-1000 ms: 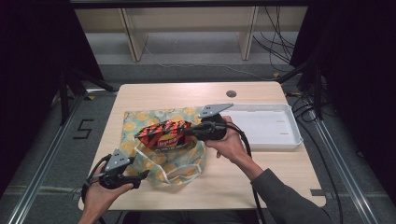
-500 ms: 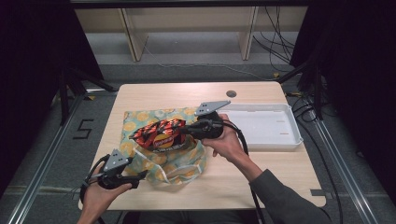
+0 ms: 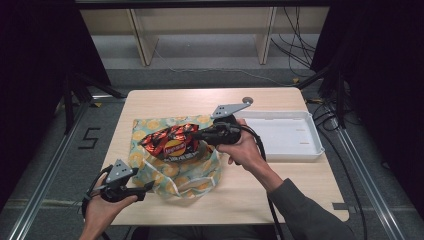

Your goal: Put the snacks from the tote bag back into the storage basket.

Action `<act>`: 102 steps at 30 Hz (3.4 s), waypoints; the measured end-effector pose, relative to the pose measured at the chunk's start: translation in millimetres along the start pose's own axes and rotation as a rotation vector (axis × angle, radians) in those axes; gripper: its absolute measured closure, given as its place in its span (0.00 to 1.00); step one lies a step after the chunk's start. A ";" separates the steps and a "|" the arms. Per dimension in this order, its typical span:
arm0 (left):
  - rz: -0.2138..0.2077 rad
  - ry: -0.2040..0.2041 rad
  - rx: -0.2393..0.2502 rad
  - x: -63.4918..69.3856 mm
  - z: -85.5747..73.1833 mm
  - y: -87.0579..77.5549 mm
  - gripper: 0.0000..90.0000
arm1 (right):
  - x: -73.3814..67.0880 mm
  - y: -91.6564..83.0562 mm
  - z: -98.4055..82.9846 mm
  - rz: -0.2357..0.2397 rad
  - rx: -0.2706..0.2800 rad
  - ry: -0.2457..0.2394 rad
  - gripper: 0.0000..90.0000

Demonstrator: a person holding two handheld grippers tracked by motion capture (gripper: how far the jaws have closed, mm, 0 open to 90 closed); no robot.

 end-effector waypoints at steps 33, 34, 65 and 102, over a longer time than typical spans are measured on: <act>-0.023 -0.076 -0.013 3.7 -4.9 1.9 0.30 | -7.3 -81.1 63.8 -0.014 0.060 -0.033 1.00; -0.004 -0.023 0.003 -1.0 -2.3 2.2 0.30 | -3.9 -85.7 64.5 -0.018 0.074 -0.036 1.00; -0.003 -0.006 -0.025 -1.5 -3.9 4.3 0.30 | 90.2 -190.0 -0.6 -0.279 0.085 0.145 1.00; -0.025 -0.009 -0.014 1.7 -2.6 8.7 0.30 | 111.6 -167.5 -72.5 -0.256 0.054 0.275 1.00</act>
Point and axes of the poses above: each handheld gripper's, and its own axes: y roughly forward along the jaws, z roughly out of its top, x roughly to its right, the point moved 8 cm from there along y, roughly forward along the jaws, and after that the axes turned 15 degrees about -x, right-handed, at the moved point
